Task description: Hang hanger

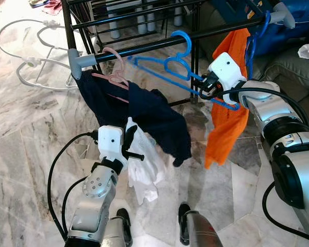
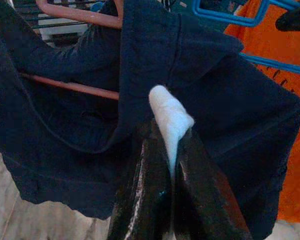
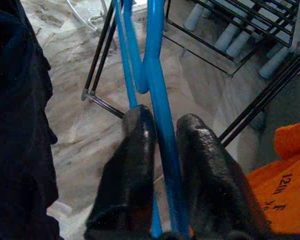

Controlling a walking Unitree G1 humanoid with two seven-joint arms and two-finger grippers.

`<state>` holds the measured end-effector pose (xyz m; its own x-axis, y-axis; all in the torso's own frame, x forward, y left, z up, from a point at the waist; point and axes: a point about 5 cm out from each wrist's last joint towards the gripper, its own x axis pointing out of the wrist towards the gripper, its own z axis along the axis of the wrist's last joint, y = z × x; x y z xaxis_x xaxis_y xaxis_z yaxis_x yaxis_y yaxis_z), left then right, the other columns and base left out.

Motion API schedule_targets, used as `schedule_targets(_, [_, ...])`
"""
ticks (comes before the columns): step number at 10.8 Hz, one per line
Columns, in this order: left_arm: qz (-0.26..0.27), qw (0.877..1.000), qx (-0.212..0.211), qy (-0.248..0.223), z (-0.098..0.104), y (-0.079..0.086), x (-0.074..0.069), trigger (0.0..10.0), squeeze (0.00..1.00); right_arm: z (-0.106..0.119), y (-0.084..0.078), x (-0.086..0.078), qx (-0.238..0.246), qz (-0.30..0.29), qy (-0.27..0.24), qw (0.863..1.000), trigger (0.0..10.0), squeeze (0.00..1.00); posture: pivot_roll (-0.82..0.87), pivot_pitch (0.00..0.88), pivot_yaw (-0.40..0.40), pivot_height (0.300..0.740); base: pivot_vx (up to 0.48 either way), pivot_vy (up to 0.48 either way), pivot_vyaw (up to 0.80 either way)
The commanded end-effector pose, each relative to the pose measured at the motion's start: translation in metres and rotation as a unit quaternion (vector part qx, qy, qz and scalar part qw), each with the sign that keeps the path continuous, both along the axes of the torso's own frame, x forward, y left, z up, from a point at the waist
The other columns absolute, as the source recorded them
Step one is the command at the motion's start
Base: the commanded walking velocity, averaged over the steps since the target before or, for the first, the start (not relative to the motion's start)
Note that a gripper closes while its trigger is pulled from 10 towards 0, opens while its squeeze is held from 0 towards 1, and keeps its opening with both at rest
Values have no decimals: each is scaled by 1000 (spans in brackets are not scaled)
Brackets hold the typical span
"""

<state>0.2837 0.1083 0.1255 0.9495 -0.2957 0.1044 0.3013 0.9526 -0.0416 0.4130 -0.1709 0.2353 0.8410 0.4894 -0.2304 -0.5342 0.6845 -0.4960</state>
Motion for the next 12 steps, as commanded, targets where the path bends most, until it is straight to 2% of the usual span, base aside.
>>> schedule_targets(1, [1,1000,2,4,-3,0,-3,10000,0,-2,2,1,-4,-1,8,1000,0,0,-109,309,54,740,0,0,0])
schedule_targets(6, [3,1000,4,8,-5,-2,-4,10000,0,-1,2,2,-11,-24,-2,1000,0,0,-102,304,45,740,0,0,0])
schedule_targets(9, [6,1000,6,7,-6,-1,0,10000,0,19,2,2,46,-13,-84,995,0,0,-103,286,48,740,0,0,0])
schedule_targets(11, [4,1000,7,5,-5,-3,5,10000,0,14,-2,-4,103,-13,-110,989,0,0,-120,273,56,740,0,0,0])
schedule_targets(12, [10,1000,14,7,-7,-5,8,10000,0,3,-5,-8,134,-20,-115,984,0,0,-135,267,61,740,0,0,0])
